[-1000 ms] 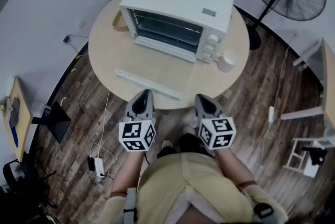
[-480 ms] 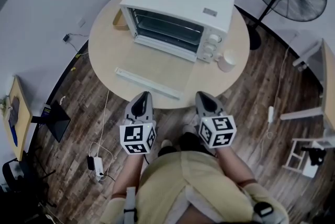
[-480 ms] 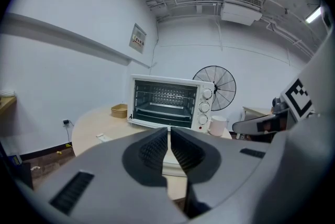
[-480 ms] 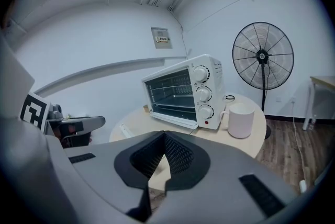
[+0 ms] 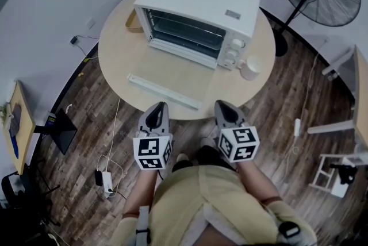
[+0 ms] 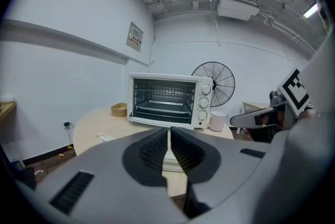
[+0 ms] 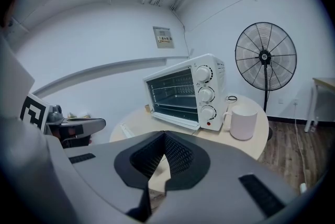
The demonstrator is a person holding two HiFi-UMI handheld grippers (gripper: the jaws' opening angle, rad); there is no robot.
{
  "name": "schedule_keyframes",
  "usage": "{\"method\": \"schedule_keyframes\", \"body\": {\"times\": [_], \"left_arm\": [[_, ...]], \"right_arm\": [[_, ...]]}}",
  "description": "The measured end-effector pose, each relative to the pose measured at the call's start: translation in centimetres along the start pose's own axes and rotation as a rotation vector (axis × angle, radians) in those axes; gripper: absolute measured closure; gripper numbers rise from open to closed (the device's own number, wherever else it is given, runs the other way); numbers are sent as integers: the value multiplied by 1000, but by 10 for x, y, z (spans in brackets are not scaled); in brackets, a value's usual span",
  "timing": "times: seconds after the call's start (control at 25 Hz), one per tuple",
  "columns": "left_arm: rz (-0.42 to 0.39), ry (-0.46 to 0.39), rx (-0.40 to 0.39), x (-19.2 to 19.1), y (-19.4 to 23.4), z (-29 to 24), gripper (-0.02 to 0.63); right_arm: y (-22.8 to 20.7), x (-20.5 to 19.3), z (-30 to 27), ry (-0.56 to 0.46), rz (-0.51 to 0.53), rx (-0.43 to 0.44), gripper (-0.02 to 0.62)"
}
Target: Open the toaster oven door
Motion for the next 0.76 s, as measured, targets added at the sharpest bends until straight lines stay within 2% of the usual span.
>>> {"method": "schedule_keyframes", "body": {"times": [0.76], "left_arm": [[48, 11, 31, -10, 6, -3, 588]], "right_arm": [[-1, 2, -5, 1, 6, 19, 594]]}}
Point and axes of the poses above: the fingertips, and each gripper's own axes: z backward along the fingers, y to its left, x out of its top, the point moved 6 cm from there along z, backward along the fingers, and after that the axes turned 14 degrees about -y, right-handed, at the moved point
